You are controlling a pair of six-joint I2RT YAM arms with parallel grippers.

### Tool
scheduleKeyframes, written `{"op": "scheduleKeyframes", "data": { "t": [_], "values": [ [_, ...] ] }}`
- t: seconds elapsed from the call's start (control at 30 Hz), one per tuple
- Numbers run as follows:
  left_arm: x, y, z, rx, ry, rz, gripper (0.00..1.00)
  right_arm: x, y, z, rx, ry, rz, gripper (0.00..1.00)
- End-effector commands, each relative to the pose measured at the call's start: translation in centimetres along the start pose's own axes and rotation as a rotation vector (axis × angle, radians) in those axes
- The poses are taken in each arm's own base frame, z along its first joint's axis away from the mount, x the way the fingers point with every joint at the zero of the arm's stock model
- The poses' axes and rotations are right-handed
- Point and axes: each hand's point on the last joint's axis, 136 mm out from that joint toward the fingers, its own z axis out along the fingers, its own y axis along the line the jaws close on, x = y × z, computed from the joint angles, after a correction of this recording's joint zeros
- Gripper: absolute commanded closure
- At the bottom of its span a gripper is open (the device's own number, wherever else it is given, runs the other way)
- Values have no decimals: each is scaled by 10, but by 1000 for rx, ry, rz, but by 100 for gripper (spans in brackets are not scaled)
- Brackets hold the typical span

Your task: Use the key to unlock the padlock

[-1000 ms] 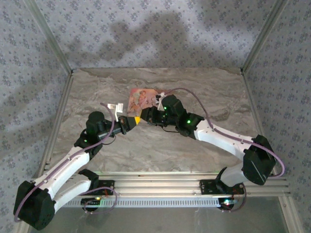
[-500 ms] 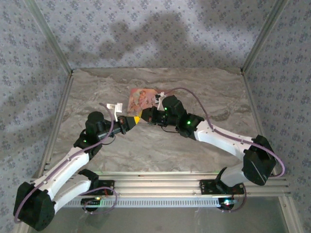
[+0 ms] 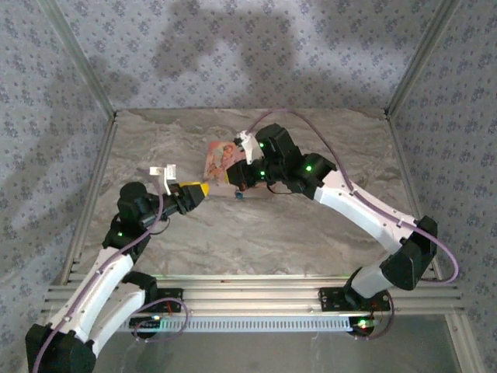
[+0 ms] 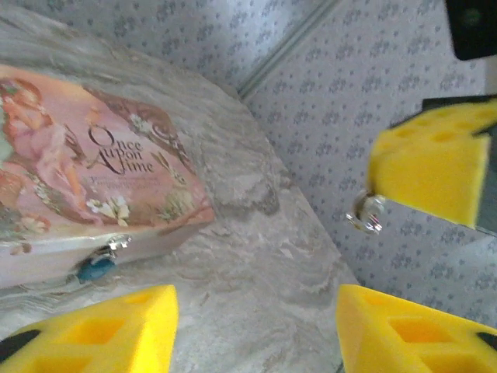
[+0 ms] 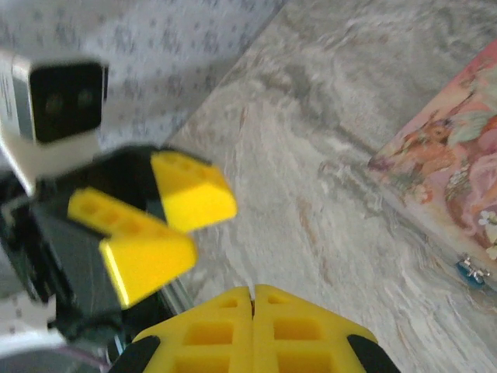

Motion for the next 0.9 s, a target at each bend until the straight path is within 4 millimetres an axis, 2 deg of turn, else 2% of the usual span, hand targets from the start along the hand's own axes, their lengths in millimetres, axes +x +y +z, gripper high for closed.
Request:
{"op": "scheduleKeyframes", "data": {
  "t": [0.0,0.1,0.37,0.53,0.87],
  "values": [
    [5,-27,4,166,64,26,52,37,9,4,-79,155,-114,100],
    [6,-48,5,268,103,79,53,32,18,4,-152,115,-135,100],
    [12,-69,10,373,175,126,63,24,22,1,-219,50,-144,100],
    [20,-72,15,396,209,126,65,19,18,-1,-220,13,-119,100],
    [22,-60,22,350,215,105,64,17,16,-4,-228,-8,-102,100]
  ]
}}
